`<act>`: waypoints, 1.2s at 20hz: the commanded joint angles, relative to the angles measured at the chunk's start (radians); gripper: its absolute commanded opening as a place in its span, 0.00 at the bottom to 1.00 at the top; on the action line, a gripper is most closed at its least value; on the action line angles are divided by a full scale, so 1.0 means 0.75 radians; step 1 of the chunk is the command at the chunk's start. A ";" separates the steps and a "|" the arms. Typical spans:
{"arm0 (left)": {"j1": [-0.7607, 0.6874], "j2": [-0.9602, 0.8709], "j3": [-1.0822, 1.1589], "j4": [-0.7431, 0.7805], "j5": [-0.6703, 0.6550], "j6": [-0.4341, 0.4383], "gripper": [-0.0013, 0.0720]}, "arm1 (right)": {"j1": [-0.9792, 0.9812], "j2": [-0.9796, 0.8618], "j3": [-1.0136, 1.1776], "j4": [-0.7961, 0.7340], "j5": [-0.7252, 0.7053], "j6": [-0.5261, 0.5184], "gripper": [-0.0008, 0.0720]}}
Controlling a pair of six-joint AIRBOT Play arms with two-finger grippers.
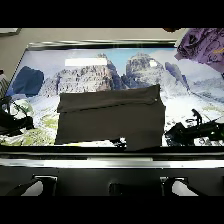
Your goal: Fold the clothes and pants, and hang the long-sleeved shirts on hangers.
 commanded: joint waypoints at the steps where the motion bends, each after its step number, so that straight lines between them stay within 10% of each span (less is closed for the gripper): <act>1: 0.006 0.040 -0.063 -0.003 0.015 -0.003 0.80 | -0.012 0.031 -0.187 0.021 -0.078 -0.069 0.68; 14: 0.006 0.038 -0.063 -0.002 0.014 -0.002 0.80 | -0.012 0.030 -0.360 0.208 -0.276 -0.163 0.46; 19: 0.012 0.038 -0.078 -0.074 -0.039 0.002 0.79 | -0.012 0.031 -0.361 0.220 -0.275 -0.175 0.06; 24: 0.330 0.036 -0.274 -0.577 0.054 0.346 0.80 | -0.012 0.032 -0.361 0.223 -0.254 -0.176 0.06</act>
